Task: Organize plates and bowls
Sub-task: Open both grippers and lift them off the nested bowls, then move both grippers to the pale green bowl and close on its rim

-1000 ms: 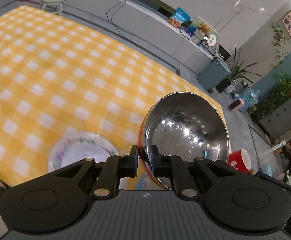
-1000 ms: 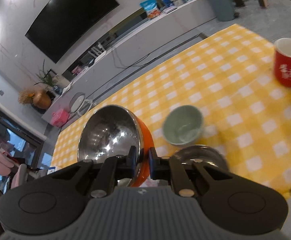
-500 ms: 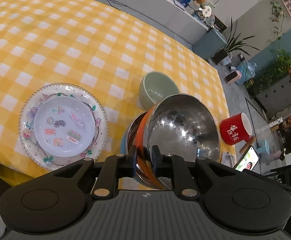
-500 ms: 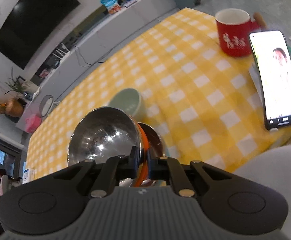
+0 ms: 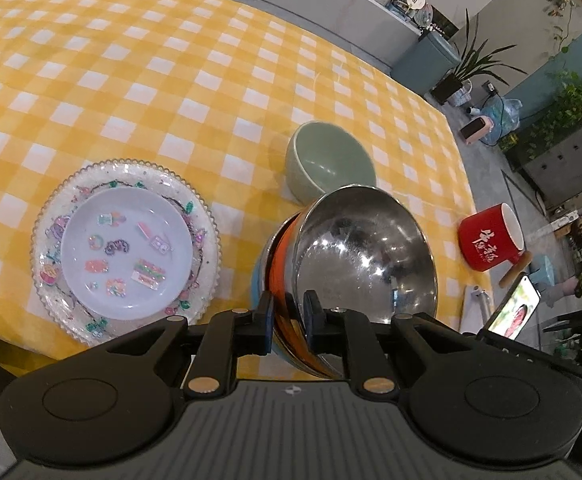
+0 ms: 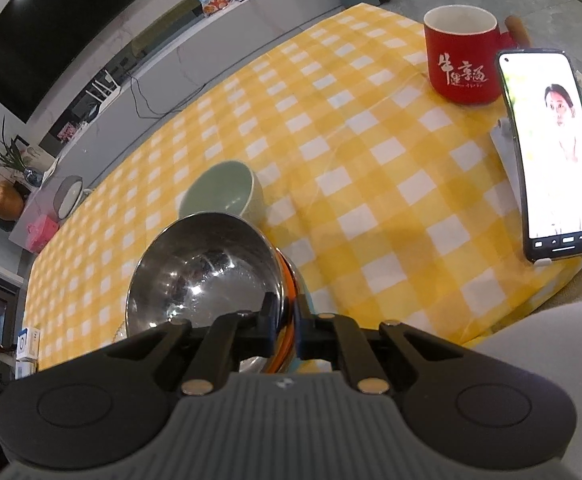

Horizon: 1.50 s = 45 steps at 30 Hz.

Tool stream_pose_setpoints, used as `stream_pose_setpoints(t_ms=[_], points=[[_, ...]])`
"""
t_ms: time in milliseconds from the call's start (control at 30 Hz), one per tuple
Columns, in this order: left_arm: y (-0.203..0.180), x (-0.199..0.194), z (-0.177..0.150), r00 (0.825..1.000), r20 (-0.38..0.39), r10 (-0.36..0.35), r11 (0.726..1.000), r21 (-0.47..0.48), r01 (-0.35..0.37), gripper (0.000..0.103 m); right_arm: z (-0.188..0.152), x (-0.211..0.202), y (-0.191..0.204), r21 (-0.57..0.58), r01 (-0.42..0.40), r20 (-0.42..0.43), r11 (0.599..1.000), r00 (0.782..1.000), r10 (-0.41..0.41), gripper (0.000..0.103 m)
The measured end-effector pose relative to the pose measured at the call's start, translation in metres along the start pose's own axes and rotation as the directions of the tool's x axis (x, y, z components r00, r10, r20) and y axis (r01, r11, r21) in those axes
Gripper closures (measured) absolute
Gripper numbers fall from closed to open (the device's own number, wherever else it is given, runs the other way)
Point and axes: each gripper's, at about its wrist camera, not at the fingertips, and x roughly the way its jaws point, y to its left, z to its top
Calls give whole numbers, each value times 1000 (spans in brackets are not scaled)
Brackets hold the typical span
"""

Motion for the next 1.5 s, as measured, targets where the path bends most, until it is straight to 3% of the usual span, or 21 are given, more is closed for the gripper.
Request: stream_pose_setpoints(t_ms=[333,467,533,567,933,1167,1300,1500], points=[[-3,0,3,1000,-13,18,998,53,-17,85,0,5,4,-35,35,0,999,999,-35,96],[-5,-6,7,1000,9,13,997,76,-14,85,0,2,3,-28,37,13,999,999,-37,89],[-5,-11,9,1000,23,12,996,86,-14,79,1,-1,5,-32,36,29,999,999,-35,71],[-5,-14,11,999,33,6,996,90,-9,77,2,-2,5,-33,29,36,999,999,-27,68],[-21,-23,46,994,113,-7,988,152,-10,56,37,-2,36,-154,1,96,988,995,14,53],[-33,-6,68,991,135,-13,974,225,-18,40,73,25,62,-236,18,70,972,998,-2,46],[-28,15,81,993,117,12,976,216,-37,38,91,55,64,-228,-17,9,974,1000,19,46],[-18,50,96,997,81,-8,981,191,-8,38,102,92,49,-140,-68,-45,988,997,62,47]])
